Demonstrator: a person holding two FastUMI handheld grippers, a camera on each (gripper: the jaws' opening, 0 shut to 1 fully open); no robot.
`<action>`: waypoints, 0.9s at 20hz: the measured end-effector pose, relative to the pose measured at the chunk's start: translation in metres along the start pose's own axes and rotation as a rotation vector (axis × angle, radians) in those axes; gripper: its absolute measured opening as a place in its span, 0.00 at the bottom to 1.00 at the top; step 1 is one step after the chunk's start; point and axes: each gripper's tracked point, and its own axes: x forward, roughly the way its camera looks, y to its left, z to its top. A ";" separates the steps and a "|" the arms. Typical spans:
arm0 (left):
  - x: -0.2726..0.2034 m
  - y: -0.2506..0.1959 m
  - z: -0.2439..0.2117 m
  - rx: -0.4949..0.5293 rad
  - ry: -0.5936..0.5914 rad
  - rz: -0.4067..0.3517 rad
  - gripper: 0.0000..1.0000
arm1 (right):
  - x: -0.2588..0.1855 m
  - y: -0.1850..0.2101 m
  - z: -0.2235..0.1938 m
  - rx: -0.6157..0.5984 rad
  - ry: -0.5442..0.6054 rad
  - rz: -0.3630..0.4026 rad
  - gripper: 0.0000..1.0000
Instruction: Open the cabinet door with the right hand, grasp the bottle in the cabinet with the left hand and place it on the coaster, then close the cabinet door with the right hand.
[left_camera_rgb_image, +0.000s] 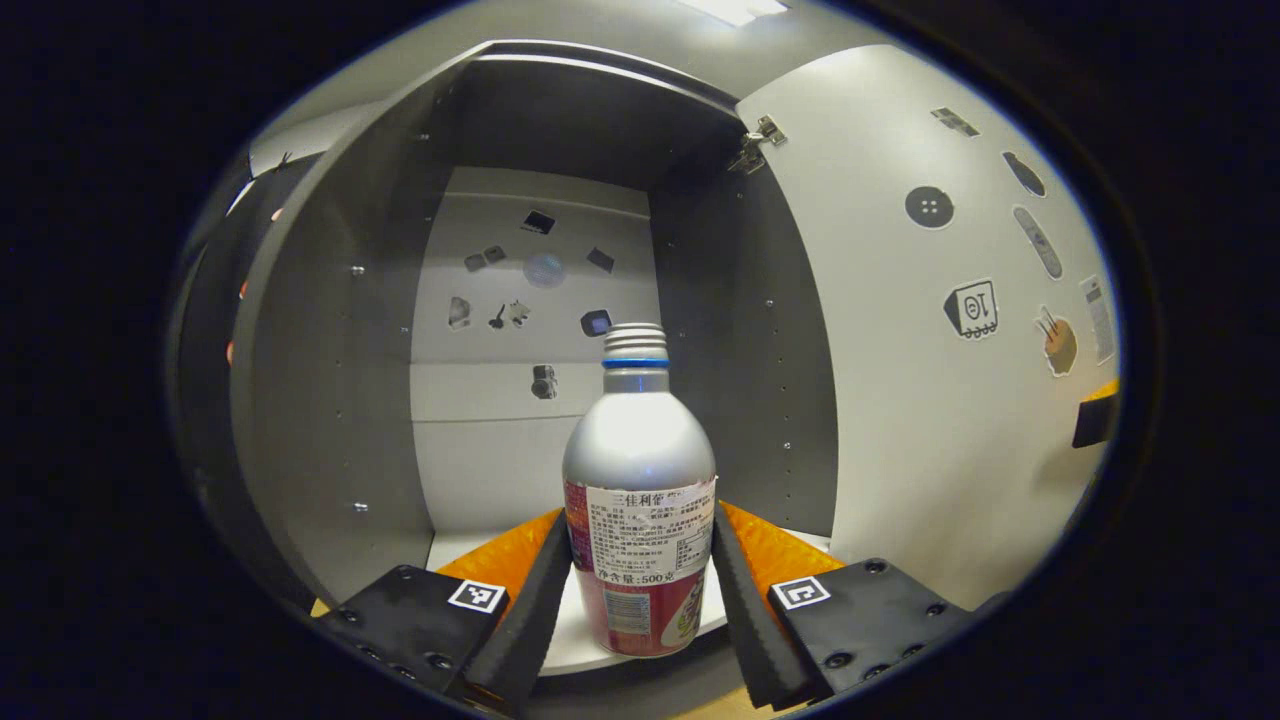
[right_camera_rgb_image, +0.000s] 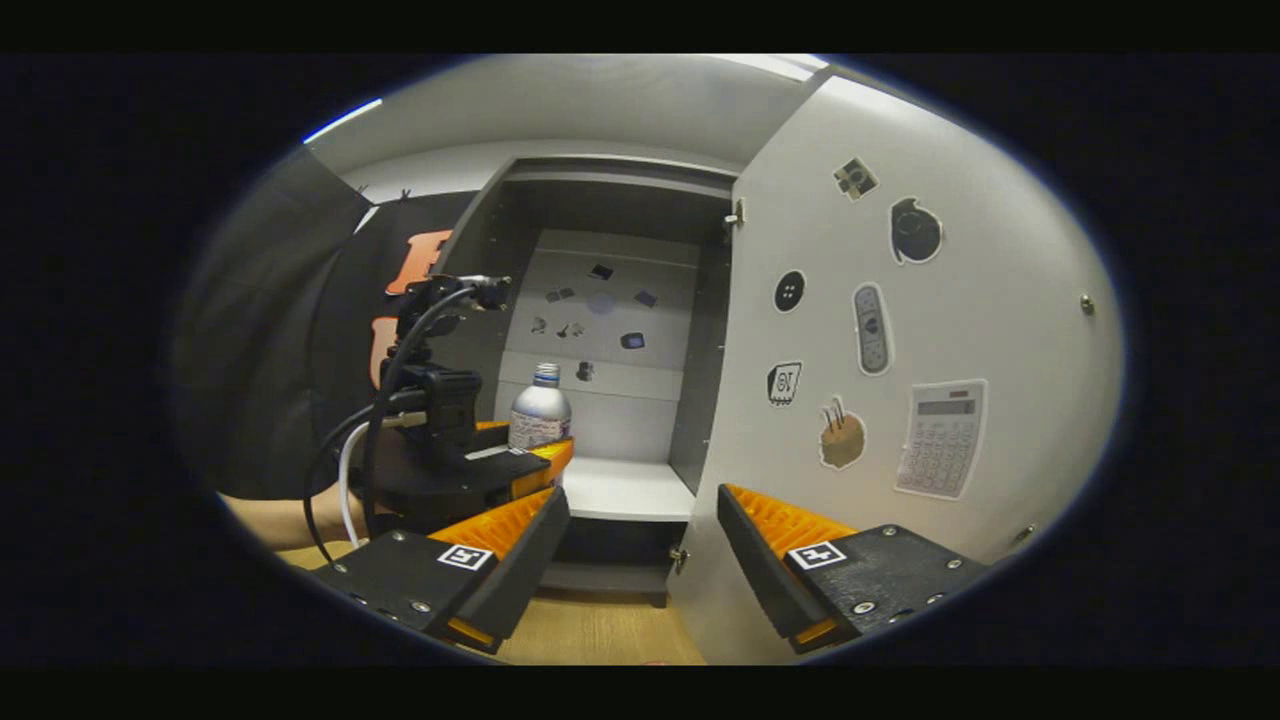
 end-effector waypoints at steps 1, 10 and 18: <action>-0.014 -0.001 0.002 0.001 -0.006 0.016 0.82 | -0.004 0.002 0.000 0.003 -0.004 0.017 0.92; -0.115 0.014 -0.005 -0.008 0.017 0.086 0.82 | -0.038 0.013 -0.002 0.041 -0.004 0.050 0.92; -0.182 0.046 -0.031 -0.055 0.037 0.065 0.82 | -0.085 0.055 0.011 0.010 -0.043 -0.050 0.92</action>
